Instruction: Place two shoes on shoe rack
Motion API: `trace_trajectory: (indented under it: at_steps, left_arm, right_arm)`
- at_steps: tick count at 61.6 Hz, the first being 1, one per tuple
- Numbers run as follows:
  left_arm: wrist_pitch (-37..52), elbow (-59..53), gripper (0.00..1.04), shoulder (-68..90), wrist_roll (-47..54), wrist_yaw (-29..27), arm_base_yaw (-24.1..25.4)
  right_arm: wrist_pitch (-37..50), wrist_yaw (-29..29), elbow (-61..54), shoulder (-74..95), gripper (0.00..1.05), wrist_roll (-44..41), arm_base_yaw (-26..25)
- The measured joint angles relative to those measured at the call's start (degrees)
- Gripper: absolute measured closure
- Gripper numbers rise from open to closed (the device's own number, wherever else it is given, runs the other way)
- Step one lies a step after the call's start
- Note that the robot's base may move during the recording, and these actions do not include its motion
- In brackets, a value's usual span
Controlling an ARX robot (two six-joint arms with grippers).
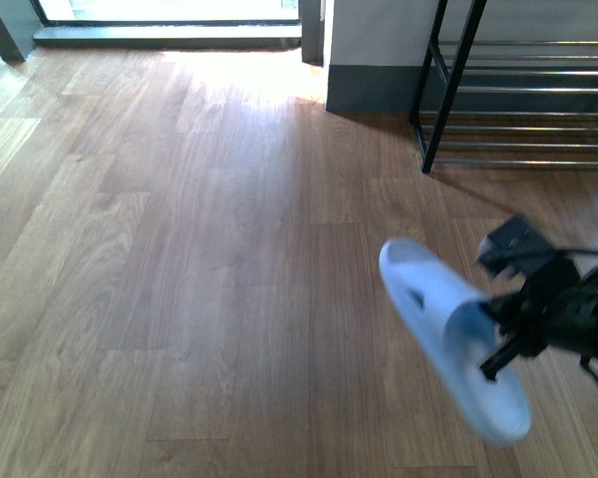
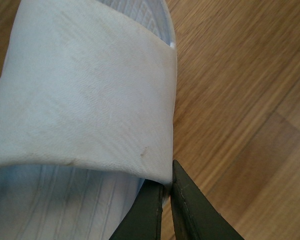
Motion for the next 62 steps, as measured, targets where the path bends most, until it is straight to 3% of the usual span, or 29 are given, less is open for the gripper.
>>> trace_trajectory:
  at_steps: [15, 25, 30, 31, 40, 62]
  left_arm:
    - [0.0, 0.0, 1.03, 0.0, 0.0, 0.0, 0.0]
    - [0.0, 0.0, 1.03, 0.0, 0.0, 0.0, 0.0]
    - [0.0, 0.0, 1.03, 0.0, 0.0, 0.0, 0.0]
    - [0.0, 0.0, 1.03, 0.0, 0.0, 0.0, 0.0]
    - [0.0, 0.0, 1.03, 0.0, 0.0, 0.0, 0.0]
    - [0.0, 0.0, 1.03, 0.0, 0.0, -0.1, 0.0]
  right_arm:
    - [6.0, -1.9, -11.7, -25.7, 1.03, -5.7, -2.8]
    - [0.9, -5.1, -18.4, -44.3, 1.03, -6.7, -3.6]
    - [-4.8, -7.4, -21.3, -56.1, 1.03, -6.3, -4.1]
    - [-16.6, -11.2, -24.6, -76.9, 1.03, -3.6, -5.8]
    - [-31.8, -14.2, -26.3, -100.1, 1.03, 0.2, -9.0]
    - [-33.6, -14.8, -27.1, -106.0, 1.03, 1.8, -9.3]
